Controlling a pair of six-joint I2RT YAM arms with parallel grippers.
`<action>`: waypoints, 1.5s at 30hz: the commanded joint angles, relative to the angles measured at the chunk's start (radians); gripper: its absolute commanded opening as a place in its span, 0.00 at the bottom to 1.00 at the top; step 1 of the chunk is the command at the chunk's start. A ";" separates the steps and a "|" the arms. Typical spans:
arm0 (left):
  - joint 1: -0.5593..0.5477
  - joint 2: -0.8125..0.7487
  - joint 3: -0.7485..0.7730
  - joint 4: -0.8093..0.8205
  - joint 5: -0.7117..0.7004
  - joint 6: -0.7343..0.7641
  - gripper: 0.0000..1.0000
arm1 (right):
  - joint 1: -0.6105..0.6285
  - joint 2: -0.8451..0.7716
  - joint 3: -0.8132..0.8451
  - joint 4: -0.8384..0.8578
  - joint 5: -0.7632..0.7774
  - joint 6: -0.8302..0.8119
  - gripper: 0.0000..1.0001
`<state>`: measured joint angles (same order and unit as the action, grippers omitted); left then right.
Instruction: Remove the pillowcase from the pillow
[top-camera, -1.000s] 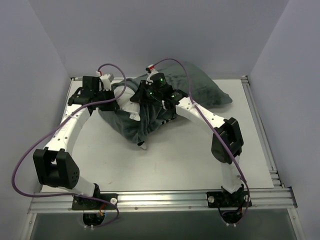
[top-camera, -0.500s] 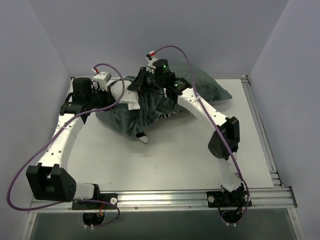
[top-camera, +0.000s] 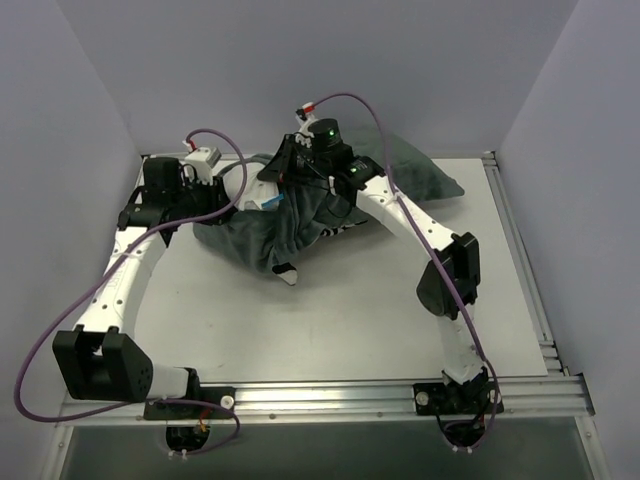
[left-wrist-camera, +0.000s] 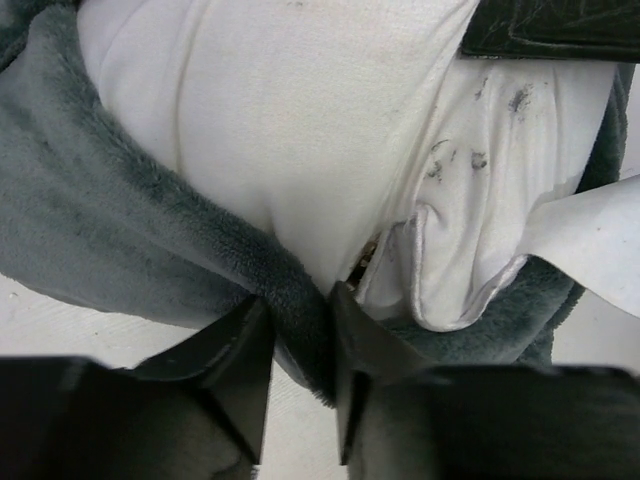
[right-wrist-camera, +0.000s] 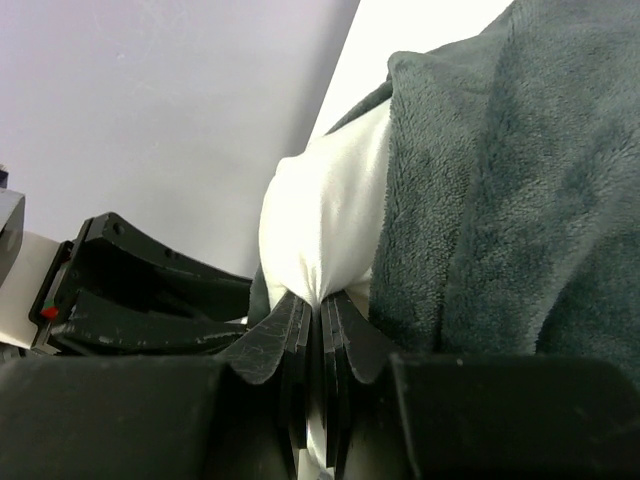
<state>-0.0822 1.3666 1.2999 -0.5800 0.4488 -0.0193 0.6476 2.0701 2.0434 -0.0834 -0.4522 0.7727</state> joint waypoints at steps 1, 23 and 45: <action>0.004 0.025 -0.017 -0.190 0.010 0.018 0.31 | -0.060 -0.104 0.032 0.286 0.086 0.033 0.00; 0.022 -0.044 -0.206 -0.068 -0.194 0.279 0.02 | -0.128 -0.280 0.078 0.385 0.044 0.092 0.00; 0.039 -0.034 -0.076 -0.036 0.025 0.263 0.80 | -0.247 -0.814 -0.833 0.172 0.012 0.023 0.00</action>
<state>-0.0681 1.3247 1.1275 -0.5331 0.5007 0.1734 0.4225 1.2957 1.2079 0.0116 -0.4728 0.7872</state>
